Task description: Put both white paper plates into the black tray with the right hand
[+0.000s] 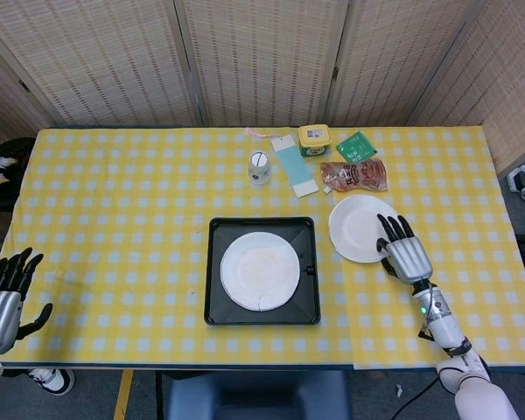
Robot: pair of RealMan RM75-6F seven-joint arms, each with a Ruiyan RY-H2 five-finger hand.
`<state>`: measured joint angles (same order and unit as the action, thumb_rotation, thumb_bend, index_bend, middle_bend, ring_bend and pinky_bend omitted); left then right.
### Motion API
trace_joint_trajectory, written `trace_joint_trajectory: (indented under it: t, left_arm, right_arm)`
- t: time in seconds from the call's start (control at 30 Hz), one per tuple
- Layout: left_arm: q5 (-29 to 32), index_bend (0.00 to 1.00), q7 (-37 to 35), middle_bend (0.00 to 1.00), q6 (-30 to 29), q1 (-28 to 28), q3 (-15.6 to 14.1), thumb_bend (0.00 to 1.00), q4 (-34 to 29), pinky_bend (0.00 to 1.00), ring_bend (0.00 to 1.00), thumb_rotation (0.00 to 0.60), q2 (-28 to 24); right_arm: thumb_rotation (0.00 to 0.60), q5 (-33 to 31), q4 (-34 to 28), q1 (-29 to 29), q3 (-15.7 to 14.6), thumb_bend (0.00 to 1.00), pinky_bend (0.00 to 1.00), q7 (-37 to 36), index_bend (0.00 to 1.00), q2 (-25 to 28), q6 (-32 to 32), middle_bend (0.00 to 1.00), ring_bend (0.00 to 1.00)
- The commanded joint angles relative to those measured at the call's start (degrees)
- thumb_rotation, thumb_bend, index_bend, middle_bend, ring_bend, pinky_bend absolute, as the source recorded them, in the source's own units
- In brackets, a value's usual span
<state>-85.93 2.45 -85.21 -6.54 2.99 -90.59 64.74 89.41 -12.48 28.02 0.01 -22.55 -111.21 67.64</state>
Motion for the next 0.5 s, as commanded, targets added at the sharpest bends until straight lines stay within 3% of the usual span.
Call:
trace_joint_trajectory:
  t: [0.03, 0.3, 0.5]
  left_arm:
    - [0.04, 0.00, 0.13, 0.00, -0.11, 0.05, 0.03, 0.37, -0.04, 0.00, 0.00, 0.600, 0.04]
    - [-0.07, 0.00, -0.03, 0.00, -0.58, 0.30, 0.04, 0.37, -0.17, 0.00, 0.00, 0.600, -0.04]
    - [-0.25, 0.00, -0.17, 0.00, -0.61, 0.31, -0.02, 0.37, -0.28, 0.00, 0.00, 0.600, -0.09]
  right_arm:
    - [0.600, -0.14, 0.18, 0.31, 0.18, 0.51, 0.00, -0.23, 0.57, -0.24, -0.34, 0.09, 0.08]
    - [0.600, -0.20, 0.40, 0.10, 0.52, 0.53, 0.00, -1.28, 0.65, -0.32, 2.39, 0.15, 0.12]
    - [0.600, -1.03, -1.12, -0.85, 2.28, 0.53, 0.00, -4.03, 0.66, 1.01, 11.22, 0.16, 0.13]
